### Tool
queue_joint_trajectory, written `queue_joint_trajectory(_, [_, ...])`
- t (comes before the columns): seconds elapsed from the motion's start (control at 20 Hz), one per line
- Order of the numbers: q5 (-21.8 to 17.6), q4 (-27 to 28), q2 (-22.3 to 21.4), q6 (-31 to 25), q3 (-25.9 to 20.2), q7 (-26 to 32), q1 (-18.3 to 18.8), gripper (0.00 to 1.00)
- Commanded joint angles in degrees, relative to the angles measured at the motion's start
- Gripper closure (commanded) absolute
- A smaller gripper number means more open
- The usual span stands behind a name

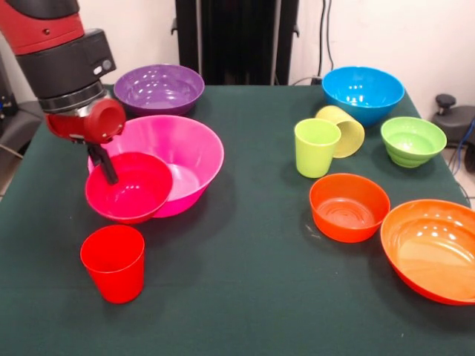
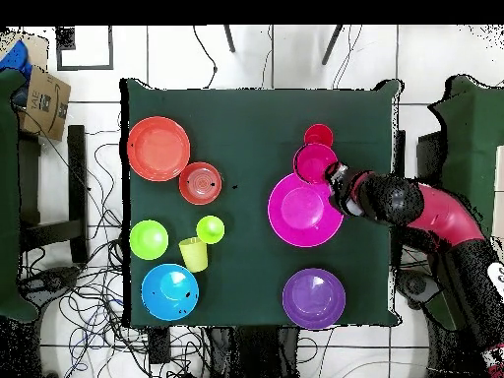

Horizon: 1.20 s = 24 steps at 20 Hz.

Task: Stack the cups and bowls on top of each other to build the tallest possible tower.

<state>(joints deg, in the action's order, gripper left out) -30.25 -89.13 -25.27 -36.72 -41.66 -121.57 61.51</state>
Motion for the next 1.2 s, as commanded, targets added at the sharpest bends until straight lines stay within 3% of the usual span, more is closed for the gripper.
queue_joint_trajectory(0.05, [-5.64, 6.69, 3.35, -2.69, -0.48, 18.59, -0.16, 1.0])
queue_joint_trajectory(0.7, [-6.47, 7.89, 4.13, -2.4, -1.05, 17.23, -0.1, 1.0])
queue_joint_trajectory(1.2, [-5.3, 3.49, -0.17, -3.43, -0.91, 14.77, 0.45, 1.0])
